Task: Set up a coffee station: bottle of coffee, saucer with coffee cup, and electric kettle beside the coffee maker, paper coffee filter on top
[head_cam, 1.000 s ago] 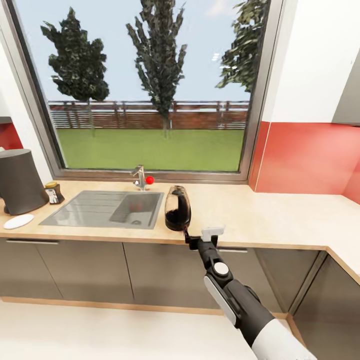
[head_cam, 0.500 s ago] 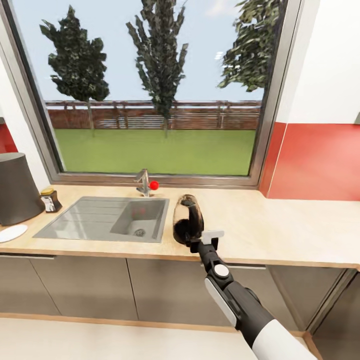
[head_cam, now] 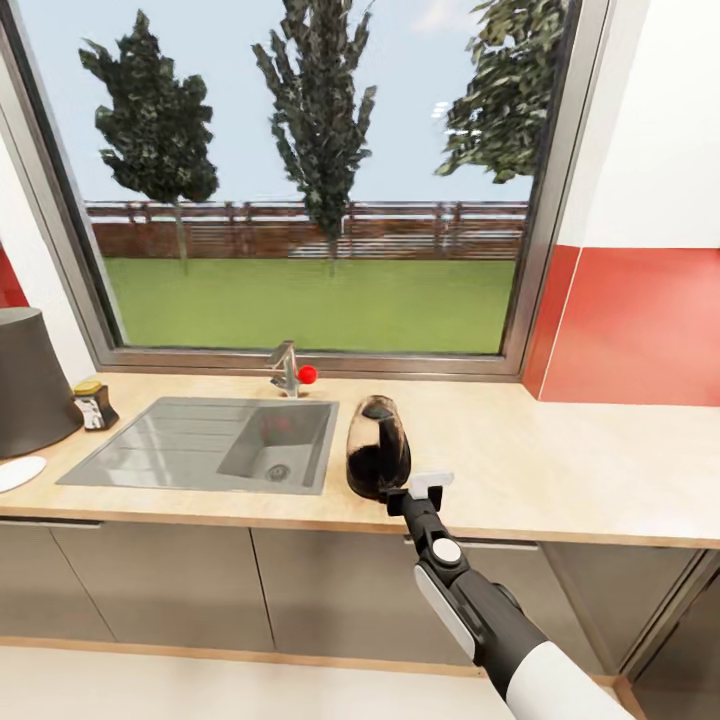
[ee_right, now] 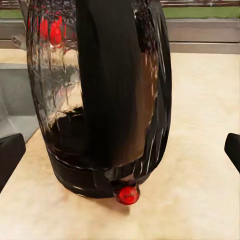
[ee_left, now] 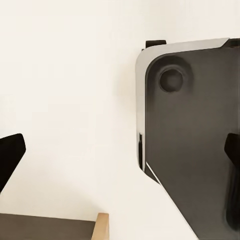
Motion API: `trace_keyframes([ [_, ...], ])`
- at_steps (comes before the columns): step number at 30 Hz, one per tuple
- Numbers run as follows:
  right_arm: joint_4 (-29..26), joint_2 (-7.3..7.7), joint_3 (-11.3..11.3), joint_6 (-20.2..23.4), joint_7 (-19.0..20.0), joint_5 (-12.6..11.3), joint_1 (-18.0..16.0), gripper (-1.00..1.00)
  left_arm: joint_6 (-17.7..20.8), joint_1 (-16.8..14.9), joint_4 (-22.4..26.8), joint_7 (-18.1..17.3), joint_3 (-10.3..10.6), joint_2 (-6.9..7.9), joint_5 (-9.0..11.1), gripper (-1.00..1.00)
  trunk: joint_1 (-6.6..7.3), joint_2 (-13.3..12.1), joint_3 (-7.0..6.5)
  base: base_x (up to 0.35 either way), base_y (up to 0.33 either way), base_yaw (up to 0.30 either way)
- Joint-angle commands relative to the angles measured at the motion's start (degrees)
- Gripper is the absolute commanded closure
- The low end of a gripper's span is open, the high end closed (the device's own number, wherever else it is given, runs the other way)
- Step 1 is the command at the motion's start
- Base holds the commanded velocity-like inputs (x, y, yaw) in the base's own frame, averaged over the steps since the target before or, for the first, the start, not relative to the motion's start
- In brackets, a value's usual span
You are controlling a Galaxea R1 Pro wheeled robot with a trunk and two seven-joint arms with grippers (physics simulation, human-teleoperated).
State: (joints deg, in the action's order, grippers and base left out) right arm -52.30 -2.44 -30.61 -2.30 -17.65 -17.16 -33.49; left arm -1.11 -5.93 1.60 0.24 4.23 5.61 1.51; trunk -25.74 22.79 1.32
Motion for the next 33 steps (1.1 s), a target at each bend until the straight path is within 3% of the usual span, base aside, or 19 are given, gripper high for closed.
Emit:
trace_keyframes([
  [1, 0.0, 0.05, -0.2, -0.2, -0.4, -0.6, -0.1, -1.00, -0.1, 0.0, 0.0, 0.0, 0.4, 0.04, 0.2, -1.00, -0.04, 0.1, 0.13, 0.082, 0.000, 0.000],
  [33, 0.0, 0.03, -0.2, -0.3, -0.4, -0.6, -0.1, -1.00, -0.1, 0.0, 0.0, 0.0, 0.4, -0.08, 0.2, -1.00, -0.04, 0.1, 0.13, 0.085, 0.000, 0.000],
])
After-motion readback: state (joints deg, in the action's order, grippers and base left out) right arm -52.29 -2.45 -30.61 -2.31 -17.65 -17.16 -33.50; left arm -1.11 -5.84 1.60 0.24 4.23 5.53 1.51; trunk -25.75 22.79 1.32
